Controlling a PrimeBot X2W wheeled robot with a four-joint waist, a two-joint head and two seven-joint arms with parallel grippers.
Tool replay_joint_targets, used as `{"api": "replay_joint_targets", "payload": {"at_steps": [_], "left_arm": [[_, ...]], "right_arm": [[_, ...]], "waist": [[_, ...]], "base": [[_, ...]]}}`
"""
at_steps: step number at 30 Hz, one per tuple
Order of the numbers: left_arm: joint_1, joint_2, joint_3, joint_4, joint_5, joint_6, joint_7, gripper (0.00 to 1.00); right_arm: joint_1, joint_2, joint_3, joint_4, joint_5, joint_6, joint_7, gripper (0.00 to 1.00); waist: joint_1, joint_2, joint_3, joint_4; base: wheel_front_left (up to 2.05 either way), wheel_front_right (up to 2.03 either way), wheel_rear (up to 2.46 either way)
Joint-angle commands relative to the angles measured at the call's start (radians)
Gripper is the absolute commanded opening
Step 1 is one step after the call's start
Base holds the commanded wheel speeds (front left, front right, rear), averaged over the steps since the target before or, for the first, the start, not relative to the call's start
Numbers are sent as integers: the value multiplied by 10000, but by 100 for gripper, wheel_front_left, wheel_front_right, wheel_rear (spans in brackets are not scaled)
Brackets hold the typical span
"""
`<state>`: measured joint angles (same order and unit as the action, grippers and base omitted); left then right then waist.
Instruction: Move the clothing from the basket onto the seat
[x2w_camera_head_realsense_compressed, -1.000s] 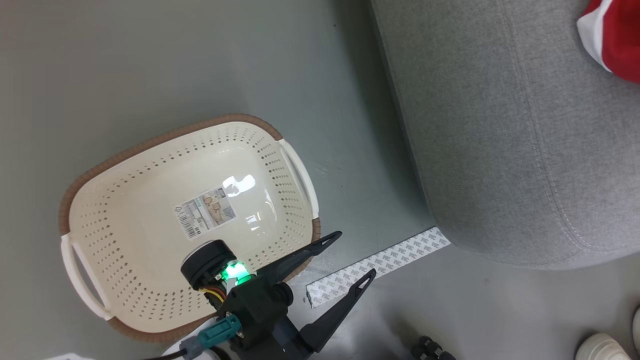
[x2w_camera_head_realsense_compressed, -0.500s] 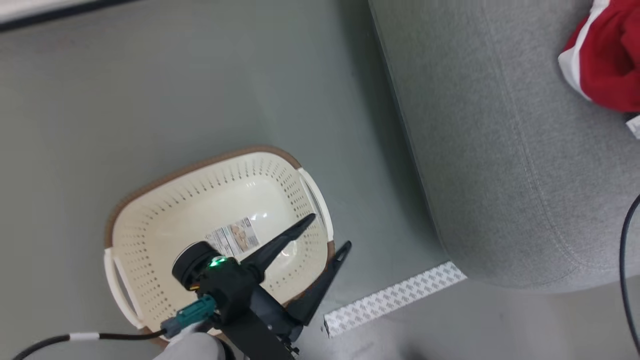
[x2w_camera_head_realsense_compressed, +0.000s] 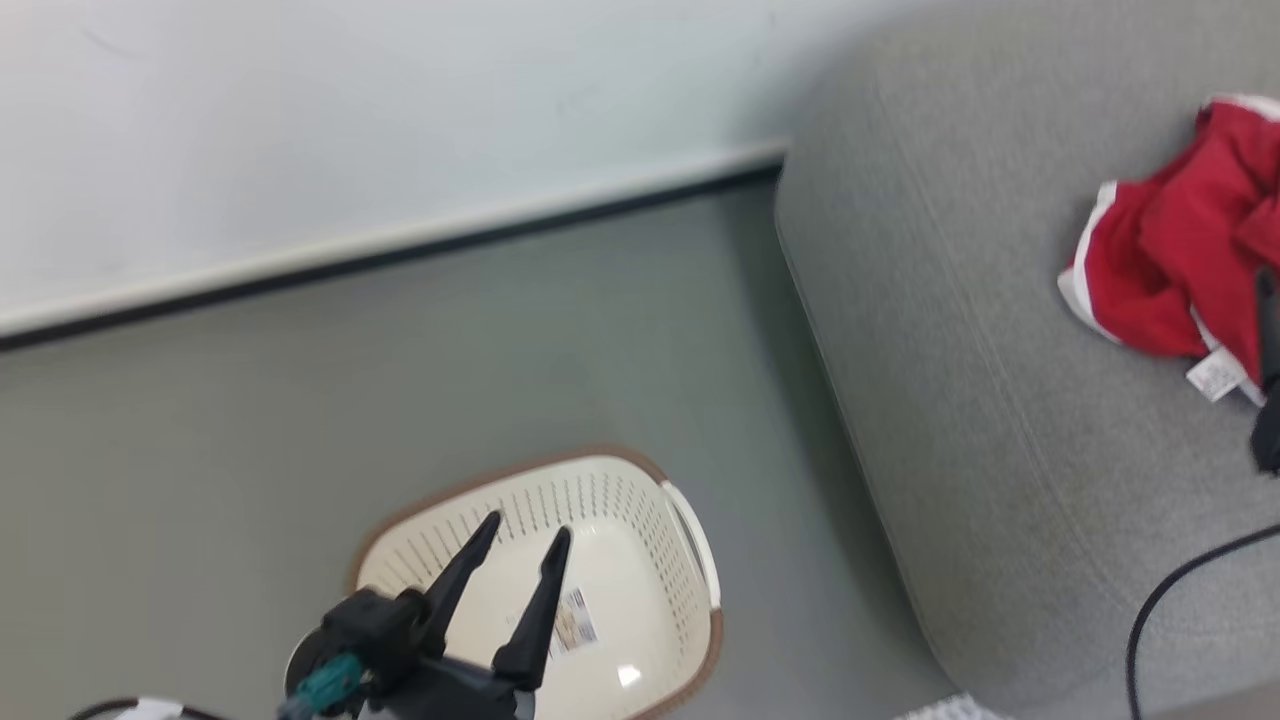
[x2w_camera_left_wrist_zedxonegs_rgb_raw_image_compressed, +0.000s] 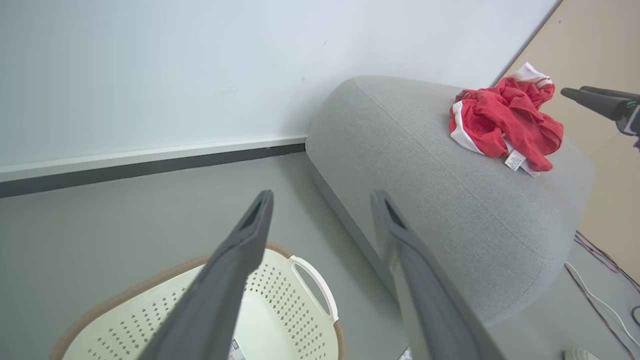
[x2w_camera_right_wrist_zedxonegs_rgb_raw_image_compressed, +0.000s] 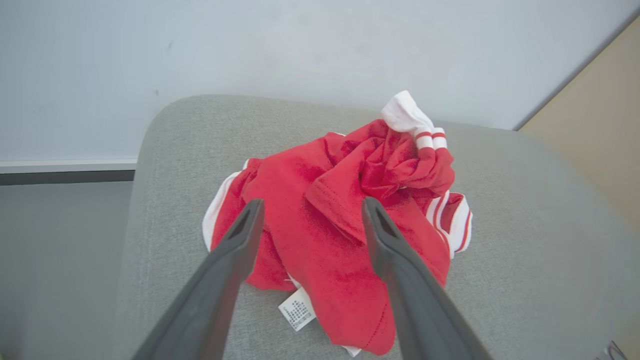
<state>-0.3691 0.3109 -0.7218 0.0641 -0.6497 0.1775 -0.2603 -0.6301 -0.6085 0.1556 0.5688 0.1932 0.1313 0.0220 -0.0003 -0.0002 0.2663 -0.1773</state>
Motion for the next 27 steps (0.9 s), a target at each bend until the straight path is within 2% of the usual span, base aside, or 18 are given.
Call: {"api": "replay_joint_targets", "payload": {"at_steps": [1,9,10,11,14,20,24,27], "left_arm": [[543,-90,230,210,-100,108,-53,100],[1652,-316,1432,529,292,442,-57,100],[1720,-353,1624,507,413,490,-59,100],[1660,-180,1748,517,1029,705,-59,100],[2058,-439,2111,539,1257,857,-58,100],[2505,-684,2878,564,1491,945,-59,100],[2773,-797,3497,501,1933,1048,-59,100],[3061,-940,3825,450,2017,758,-60,100]], "right_arm": [[651,206,55,-352,125,-8,-125,100],[3206,1735,-738,-2162,235,-8,-374,100],[3507,1966,-858,-2354,206,-10,-427,100],[3823,2284,-1047,-2534,323,-10,-481,100],[4564,2990,-1385,-3073,423,-8,-660,100],[5395,4175,-1658,-3938,114,-8,-883,100],[5808,4831,-1364,-4452,-230,-8,-959,100],[6080,5106,-1111,-4688,-443,-8,-975,100]], "waist": [[3,2,-2363,1284],[3,2,-3312,2019],[3,2,-3363,2088],[3,2,-3406,2164],[3,2,-3511,2336],[3,2,-3583,2422],[3,2,-3588,2390],[3,2,-3603,2358]], "base": [[0,0,0],[0,0,0],[0,0,0],[0,0,0],[0,0,0],[0,0,0],[0,0,0],[0,0,0]]}}
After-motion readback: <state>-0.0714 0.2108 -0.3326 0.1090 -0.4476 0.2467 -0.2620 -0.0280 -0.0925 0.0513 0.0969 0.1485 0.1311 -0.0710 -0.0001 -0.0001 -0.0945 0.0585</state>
